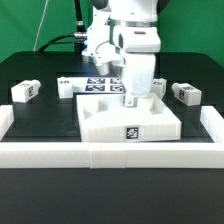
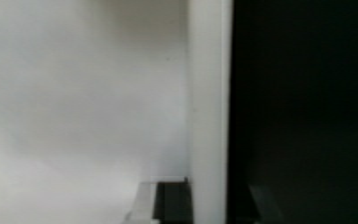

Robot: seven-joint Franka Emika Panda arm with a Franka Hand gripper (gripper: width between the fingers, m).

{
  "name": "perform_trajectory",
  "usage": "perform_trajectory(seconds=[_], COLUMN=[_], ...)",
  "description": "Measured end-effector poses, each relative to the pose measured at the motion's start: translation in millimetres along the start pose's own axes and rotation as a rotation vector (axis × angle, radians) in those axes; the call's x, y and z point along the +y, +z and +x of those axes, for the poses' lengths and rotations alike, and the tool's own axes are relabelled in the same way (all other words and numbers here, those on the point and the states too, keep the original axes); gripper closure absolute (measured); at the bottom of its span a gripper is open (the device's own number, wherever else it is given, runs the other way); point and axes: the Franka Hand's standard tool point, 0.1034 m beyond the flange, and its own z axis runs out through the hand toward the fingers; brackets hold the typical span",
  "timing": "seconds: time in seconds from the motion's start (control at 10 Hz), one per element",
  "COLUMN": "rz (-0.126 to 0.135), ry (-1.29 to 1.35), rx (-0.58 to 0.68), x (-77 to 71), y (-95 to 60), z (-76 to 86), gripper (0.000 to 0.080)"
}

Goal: Assemble one leg

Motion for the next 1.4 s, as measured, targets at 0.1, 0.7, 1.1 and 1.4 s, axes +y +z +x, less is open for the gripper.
perform_trajectory(seconds=[0.1, 0.7, 1.1, 1.4], rz=[-0.003, -0.011, -0.021, -0.012], ry=[-0.004, 0.045, 0.034, 0.05], rx=[0.002, -0.002, 0.001, -0.005], x=[-0.4, 15.3, 37.8, 47.6], y=[0.3, -0.4, -0.9, -1.2], z=[-1.0, 17.4, 33.0, 41.8], gripper=[0.074, 0.074, 0.074, 0.074])
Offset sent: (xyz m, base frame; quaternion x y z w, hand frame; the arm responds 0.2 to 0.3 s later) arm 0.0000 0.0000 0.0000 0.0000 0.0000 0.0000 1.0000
